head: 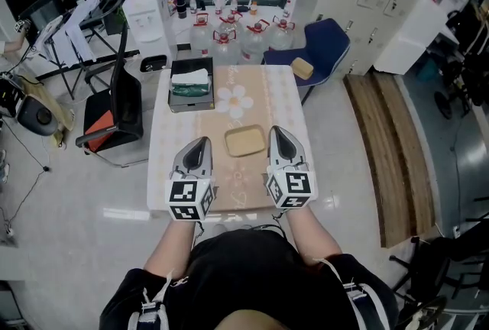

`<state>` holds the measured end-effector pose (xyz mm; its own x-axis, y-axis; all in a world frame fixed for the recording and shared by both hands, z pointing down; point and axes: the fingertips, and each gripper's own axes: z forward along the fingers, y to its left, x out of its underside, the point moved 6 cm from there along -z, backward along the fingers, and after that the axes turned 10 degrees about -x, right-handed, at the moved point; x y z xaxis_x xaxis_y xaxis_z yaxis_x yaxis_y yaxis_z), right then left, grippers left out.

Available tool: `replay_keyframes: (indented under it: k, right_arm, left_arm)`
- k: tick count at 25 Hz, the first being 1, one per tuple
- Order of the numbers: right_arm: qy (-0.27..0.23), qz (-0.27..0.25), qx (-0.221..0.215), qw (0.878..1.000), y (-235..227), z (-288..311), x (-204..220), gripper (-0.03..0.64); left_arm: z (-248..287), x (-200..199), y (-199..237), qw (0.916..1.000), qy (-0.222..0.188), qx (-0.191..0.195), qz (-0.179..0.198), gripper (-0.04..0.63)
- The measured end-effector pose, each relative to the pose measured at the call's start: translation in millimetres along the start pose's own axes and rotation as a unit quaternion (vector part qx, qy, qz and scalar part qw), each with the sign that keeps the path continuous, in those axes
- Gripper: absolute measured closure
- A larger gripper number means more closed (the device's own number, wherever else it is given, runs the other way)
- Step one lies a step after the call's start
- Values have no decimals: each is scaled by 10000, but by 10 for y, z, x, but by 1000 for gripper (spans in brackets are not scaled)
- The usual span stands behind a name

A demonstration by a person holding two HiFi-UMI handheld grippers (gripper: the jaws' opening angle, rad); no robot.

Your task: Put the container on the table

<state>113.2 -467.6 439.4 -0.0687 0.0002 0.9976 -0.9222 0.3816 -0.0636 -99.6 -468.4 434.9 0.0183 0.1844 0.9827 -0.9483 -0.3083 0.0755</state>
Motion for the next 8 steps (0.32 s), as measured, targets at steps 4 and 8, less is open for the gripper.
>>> replay_keyframes:
  k: [4,8]
  right_arm:
    - [22,39,-24,10000,-14,-4,10,603]
    - [51,75,-45,9999,-34,0,29,603]
  left_arm:
    - [1,-10,-21,10000,5,-7,12,583]
    - [13,-6,-34,10000,9,-39,0,583]
